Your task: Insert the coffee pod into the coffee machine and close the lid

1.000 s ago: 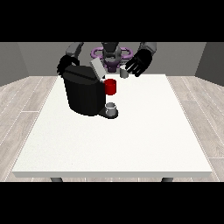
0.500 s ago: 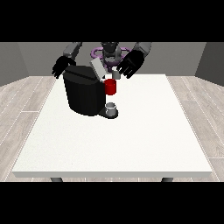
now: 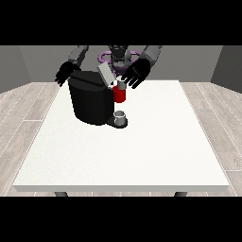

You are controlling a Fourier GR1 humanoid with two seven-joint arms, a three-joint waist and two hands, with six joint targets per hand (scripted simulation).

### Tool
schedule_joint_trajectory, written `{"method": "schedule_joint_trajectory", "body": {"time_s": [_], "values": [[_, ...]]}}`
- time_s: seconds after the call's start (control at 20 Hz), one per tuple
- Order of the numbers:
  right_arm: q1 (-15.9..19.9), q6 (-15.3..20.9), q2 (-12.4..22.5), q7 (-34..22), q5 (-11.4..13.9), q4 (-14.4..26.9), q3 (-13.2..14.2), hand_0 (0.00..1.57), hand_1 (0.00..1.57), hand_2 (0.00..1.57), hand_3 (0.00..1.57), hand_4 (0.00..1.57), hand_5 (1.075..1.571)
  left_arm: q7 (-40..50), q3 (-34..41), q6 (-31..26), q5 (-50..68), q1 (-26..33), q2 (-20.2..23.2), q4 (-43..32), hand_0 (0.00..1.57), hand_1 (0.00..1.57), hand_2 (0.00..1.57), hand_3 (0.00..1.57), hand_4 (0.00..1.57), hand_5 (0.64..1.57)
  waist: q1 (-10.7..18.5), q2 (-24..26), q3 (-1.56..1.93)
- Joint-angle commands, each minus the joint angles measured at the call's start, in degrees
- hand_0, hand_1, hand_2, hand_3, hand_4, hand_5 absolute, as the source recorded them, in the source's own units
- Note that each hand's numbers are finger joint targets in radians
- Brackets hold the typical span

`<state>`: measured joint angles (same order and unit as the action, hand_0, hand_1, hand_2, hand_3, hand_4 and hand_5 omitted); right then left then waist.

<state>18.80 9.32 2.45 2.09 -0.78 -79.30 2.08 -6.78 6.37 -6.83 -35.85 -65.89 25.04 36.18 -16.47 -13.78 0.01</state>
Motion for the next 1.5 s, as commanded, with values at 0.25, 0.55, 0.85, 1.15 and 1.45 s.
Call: {"method": "schedule_joint_trajectory", "body": {"time_s": [0.25, 0.55, 0.85, 1.15, 1.45], "values": [[1.8, -0.5, 0.7, -0.4, -2.1, 1.3, 2.3, 0.00, 0.00, 0.00, 0.00, 0.50, 1.571, 2.6, -1.8, 2.1, -1.9, 0.2, -4.9, 0.3, 1.18, 1.18, 1.25, 1.18, 0.49, 1.571, 0.5, 0.4, 0.01], [-0.5, -0.7, 0.3, 1.7, -0.5, -0.4, 0.2, 0.00, 0.00, 0.00, 0.00, 0.48, 1.571, -1.4, 0.8, -1.8, -0.7, -1.5, 1.5, -1.3, 1.20, 1.20, 1.28, 1.21, 0.52, 1.571, -0.4, -1.9, -0.01], [0.5, 0.0, 1.6, 1.2, -2.0, 1.8, 3.4, 0.00, 0.00, 0.00, 0.00, 0.45, 1.571, -0.8, -0.7, -2.0, -1.3, 0.3, -2.2, -0.4, 1.21, 1.21, 1.26, 1.19, 0.49, 1.571, 1.9, 0.7, 0.00], [-1.1, 1.2, -1.4, -1.1, 0.2, -2.8, -1.3, 0.00, 0.00, 0.00, 0.00, 0.45, 1.571, -1.1, 0.7, 0.5, -2.0, 0.2, -0.7, -2.9, 1.22, 1.22, 1.27, 1.17, 0.48, 1.571, -1.4, -1.5, -0.02], [-0.5, -0.7, 1.0, 1.5, -1.1, -1.1, 1.2, 0.00, 0.00, 0.00, 0.00, 0.37, 1.571, -1.7, 0.7, -0.2, -2.7, -1.3, 1.4, -2.1, 1.13, 1.13, 1.17, 1.03, 0.44, 1.571, -1.1, -3.9, 0.00]]}}
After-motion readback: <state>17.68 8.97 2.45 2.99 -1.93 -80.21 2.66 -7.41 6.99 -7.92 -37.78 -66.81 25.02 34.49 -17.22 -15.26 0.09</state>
